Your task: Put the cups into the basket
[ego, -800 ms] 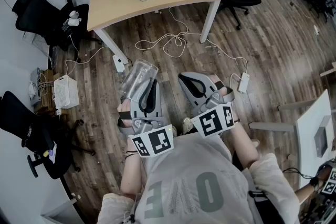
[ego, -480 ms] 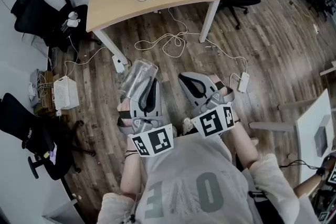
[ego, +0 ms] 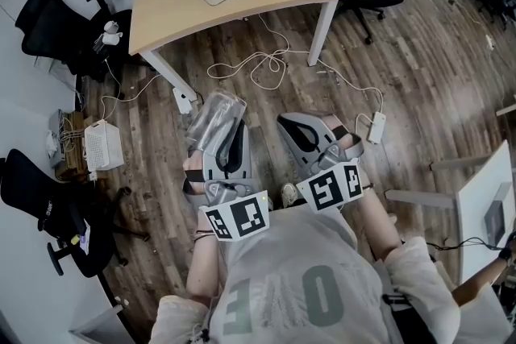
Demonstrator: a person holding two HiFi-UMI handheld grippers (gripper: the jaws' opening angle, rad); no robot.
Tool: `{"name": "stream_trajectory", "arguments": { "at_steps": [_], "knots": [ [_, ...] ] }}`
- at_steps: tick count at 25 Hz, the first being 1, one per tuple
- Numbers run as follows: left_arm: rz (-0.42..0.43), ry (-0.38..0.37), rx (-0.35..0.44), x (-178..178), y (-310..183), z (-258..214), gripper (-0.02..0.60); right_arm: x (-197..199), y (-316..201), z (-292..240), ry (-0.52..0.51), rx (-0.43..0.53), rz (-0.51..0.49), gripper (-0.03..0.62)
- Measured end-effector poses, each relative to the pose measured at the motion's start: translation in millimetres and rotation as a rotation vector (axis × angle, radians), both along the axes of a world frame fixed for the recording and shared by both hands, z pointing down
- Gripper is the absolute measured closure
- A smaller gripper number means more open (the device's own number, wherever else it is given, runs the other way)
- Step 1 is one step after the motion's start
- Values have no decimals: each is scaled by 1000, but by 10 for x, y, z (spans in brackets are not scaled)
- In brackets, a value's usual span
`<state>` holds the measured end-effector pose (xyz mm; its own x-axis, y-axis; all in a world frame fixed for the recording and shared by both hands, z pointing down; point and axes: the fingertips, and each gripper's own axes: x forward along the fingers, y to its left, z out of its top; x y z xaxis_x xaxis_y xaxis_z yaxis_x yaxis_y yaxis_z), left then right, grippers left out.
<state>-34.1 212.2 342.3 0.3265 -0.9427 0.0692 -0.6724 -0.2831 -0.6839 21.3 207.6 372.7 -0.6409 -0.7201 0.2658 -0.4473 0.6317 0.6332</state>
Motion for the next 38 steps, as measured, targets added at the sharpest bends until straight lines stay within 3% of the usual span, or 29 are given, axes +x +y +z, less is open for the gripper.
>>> {"name": "stream_trajectory", "arguments": {
  "at_steps": [7,15,31,38],
  "knots": [
    [-19,-11,35,175,-198,-23,535,242,-252,-52,-99,-43,-17,595],
    [-58,38,46,45,-680,-12,534,175,-731,64,-5,-12,-31,595],
    [-8,52,65,-567,-2284,-279,534,-467,-2247,-116,-13,-37,-5,595],
    [17,42,41,-966,-2984,-167,534,-905,-2936,-100,-15,-40,1,595]
  ]
}}
